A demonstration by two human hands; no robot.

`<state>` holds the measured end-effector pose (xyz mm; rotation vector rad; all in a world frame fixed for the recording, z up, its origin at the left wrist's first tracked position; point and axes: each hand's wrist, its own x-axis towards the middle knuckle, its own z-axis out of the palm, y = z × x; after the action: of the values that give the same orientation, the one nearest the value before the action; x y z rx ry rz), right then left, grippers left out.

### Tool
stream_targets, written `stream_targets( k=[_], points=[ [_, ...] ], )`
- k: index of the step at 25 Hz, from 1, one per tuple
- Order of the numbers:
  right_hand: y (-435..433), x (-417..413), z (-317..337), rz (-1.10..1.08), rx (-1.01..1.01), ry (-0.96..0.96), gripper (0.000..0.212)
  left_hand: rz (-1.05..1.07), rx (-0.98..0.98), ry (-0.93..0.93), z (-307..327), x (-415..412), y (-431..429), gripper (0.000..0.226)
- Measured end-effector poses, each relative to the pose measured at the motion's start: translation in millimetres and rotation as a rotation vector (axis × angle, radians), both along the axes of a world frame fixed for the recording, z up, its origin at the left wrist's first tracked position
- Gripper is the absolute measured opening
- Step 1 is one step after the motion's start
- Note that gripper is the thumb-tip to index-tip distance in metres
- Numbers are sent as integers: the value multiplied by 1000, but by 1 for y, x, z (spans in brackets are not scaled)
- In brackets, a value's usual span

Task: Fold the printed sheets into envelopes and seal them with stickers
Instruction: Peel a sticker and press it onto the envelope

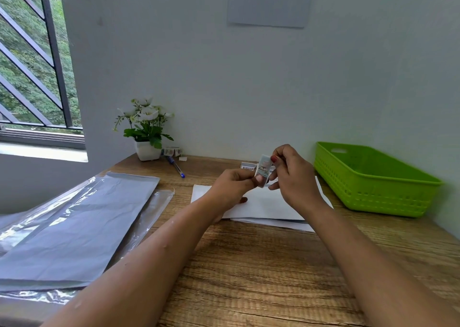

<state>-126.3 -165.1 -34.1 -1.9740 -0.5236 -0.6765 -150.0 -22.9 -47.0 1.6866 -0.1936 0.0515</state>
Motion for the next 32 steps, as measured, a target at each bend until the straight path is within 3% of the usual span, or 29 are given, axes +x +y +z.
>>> stream_targets(
  k=[6, 9, 12, 20, 24, 27, 30, 32],
  points=[
    [0, -6, 1, 187, -120, -54, 10, 49, -134, 53, 2, 3, 4, 56],
    [-2, -5, 3, 233, -193, -111, 10, 19, -224, 54, 5, 2, 8, 42],
    [-1, -7, 4, 225, -142, -131, 12, 15, -334, -27, 7, 4, 10, 28],
    [7, -19, 6, 448, 292, 351, 13, 60, -372, -98, 9, 3, 9, 28],
    [11, -18, 6, 422, 427, 410, 8, 39, -402, -80, 8, 3, 8, 30],
    [10, -14, 4, 356, 357, 366, 15, 23, -412, -52, 8, 1, 5, 29],
    [8, -13, 3, 307, 277, 314, 17, 203, -389, -93, 9, 0, 2, 13],
    [5, -12, 3, 303, 221, 296, 16, 423, -233, -228, 10, 2, 9, 15]
  ],
)
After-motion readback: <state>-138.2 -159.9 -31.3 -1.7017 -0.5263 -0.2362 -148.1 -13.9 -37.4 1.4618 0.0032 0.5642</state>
